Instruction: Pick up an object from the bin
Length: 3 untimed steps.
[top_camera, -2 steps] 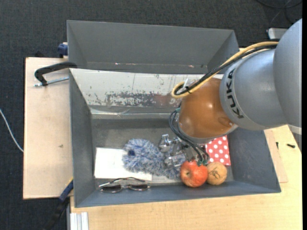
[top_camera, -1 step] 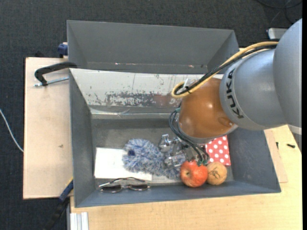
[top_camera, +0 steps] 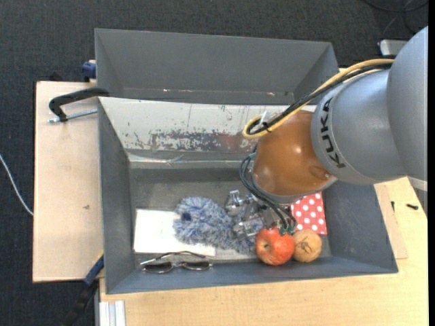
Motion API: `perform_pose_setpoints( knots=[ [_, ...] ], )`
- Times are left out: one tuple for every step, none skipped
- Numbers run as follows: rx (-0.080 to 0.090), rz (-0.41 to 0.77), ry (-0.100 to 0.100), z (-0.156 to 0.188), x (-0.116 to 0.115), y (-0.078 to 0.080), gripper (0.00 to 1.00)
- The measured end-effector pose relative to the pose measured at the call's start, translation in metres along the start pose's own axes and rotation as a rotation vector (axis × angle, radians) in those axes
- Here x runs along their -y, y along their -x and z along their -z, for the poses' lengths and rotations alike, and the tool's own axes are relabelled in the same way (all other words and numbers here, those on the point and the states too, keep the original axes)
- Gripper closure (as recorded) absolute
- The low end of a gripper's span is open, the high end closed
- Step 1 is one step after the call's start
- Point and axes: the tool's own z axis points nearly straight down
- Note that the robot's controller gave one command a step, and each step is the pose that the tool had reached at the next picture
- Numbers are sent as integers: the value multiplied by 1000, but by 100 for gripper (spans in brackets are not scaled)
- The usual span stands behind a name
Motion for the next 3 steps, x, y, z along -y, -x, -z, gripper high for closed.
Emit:
perform_pose_setpoints(
  knots=[
    [0, 0, 0, 0, 0, 0, 100],
    [0, 0, 0, 0, 0, 0, 100],
    [0, 0, 0, 0, 0, 0, 100]
  ],
)
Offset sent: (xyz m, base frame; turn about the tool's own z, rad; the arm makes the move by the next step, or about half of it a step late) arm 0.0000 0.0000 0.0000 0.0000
